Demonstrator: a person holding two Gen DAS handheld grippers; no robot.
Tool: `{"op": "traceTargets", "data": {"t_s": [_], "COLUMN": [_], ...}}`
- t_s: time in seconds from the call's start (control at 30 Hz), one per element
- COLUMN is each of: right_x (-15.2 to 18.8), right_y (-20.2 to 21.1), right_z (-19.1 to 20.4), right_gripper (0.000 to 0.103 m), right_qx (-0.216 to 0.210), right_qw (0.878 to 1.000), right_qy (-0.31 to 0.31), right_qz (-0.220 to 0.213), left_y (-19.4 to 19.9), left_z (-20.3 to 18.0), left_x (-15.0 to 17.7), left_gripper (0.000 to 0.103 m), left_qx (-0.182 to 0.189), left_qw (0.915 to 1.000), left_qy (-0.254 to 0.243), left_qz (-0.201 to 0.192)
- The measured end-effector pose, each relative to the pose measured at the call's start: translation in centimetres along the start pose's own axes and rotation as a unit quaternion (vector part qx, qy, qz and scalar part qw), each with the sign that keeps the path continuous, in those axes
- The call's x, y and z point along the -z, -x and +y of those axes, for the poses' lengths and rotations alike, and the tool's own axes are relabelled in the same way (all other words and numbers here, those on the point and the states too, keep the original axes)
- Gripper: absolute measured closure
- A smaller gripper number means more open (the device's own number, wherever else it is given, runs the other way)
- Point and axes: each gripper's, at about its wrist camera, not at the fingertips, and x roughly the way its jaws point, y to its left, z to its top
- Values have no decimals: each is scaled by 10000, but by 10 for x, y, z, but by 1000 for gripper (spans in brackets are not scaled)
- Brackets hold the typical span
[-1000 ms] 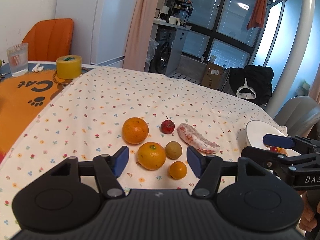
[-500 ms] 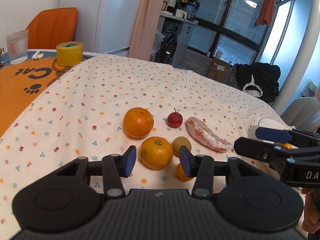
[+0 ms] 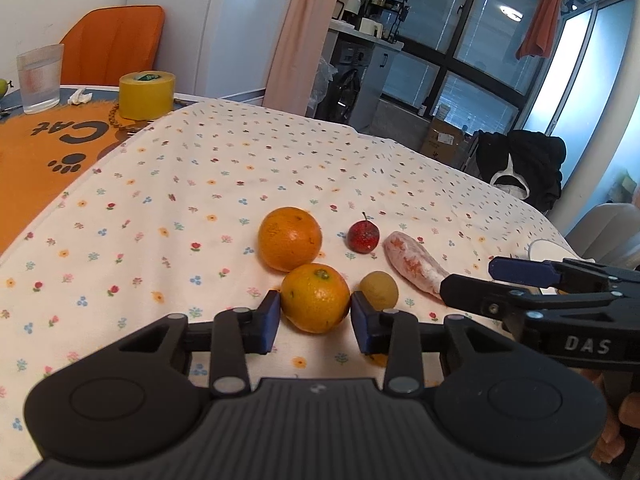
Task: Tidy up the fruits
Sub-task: 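Grasp an orange with the left tool while the right tool grasps a pink pomelo segment, then carry the orange and pomelo segment over the white plate with both tools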
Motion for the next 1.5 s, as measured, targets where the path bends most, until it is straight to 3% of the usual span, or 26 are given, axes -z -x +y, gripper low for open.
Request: {"op": "traceTargets", "data": {"t_s": [0.47,0.77,1.5], "right_x": [-9,-10,-6], "right_y": [-30,-47,6], "right_z": [0,-2,5], "right_gripper": [42,61,65], "right_qx": [57,177,74], "right_qw": [9997,9989,10000], "right_qy": [92,129,-45], "right_qz": [218,406,-19], "left_y": [14,23,52], "left_z": [21,34,15], "left_x": [0,1,1], "left_gripper": [67,67,67], "left_qx": [-169,-254,-67], "left_qw": [9996,9989,9989], "left_qy": [193,354,214], "left_qz": [-124,-199,-423]}}
